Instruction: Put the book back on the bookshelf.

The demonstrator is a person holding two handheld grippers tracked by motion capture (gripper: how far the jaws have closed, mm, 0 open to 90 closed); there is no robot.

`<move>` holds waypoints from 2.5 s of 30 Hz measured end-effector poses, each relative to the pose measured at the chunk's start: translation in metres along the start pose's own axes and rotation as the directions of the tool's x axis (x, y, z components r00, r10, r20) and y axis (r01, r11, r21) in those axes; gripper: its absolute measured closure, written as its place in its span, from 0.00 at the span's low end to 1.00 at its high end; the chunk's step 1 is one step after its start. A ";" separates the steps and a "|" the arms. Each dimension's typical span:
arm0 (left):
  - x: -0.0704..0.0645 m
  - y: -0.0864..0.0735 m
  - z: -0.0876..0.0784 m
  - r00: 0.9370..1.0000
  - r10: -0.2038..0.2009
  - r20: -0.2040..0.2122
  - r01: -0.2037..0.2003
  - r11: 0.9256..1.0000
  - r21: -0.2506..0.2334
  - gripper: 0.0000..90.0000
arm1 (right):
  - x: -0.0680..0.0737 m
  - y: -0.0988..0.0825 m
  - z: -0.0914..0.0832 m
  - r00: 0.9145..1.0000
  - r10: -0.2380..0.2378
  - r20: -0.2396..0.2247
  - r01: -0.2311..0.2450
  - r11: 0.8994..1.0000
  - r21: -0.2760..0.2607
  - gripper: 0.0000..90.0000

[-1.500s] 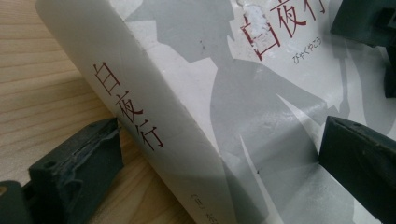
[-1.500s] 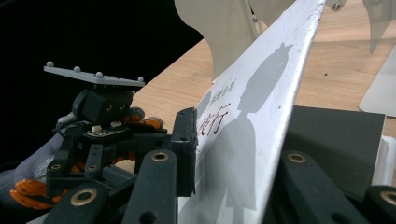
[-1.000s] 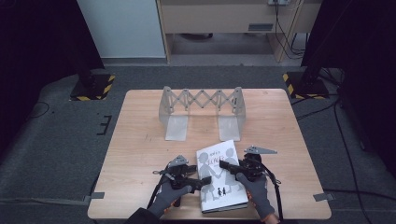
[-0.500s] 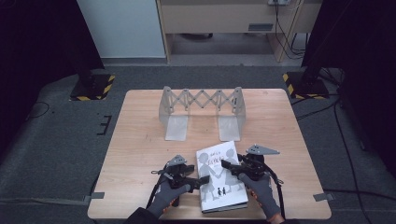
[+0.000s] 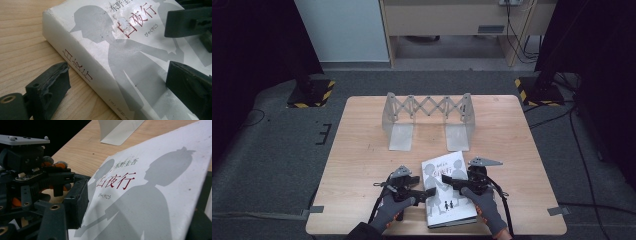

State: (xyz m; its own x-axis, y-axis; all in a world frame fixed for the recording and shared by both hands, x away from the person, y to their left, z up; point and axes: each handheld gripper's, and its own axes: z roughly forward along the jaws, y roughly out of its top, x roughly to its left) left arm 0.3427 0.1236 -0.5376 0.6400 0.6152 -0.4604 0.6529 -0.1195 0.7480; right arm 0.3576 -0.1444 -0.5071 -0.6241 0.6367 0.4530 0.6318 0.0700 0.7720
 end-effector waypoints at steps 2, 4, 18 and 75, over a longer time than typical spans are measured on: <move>0.000 0.000 0.000 1.000 -0.002 0.002 0.002 1.000 0.000 0.05 | 0.000 0.000 0.000 1.000 0.009 -0.007 -0.009 1.000 -0.007 0.46; 0.000 0.000 0.001 1.000 -0.003 0.001 0.003 1.000 0.002 0.05 | -0.001 0.000 0.000 0.999 0.030 -0.012 -0.030 1.000 0.009 0.49; 0.000 0.000 0.000 1.000 -0.008 0.014 0.008 1.000 -0.010 0.04 | 0.001 0.005 -0.008 0.995 0.101 -0.018 -0.101 0.995 0.011 0.78; 0.003 -0.003 0.008 0.990 -0.103 0.094 0.102 0.995 0.013 0.10 | -0.016 -0.003 -0.014 0.981 -0.110 0.159 0.097 0.991 0.091 0.31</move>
State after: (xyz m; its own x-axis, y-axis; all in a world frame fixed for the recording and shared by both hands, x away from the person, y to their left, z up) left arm 0.3456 0.1194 -0.5449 0.6045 0.5485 -0.5777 0.7202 -0.0665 0.6905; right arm 0.3595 -0.1654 -0.5105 -0.6087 0.7392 0.2883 0.6076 0.2005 0.7685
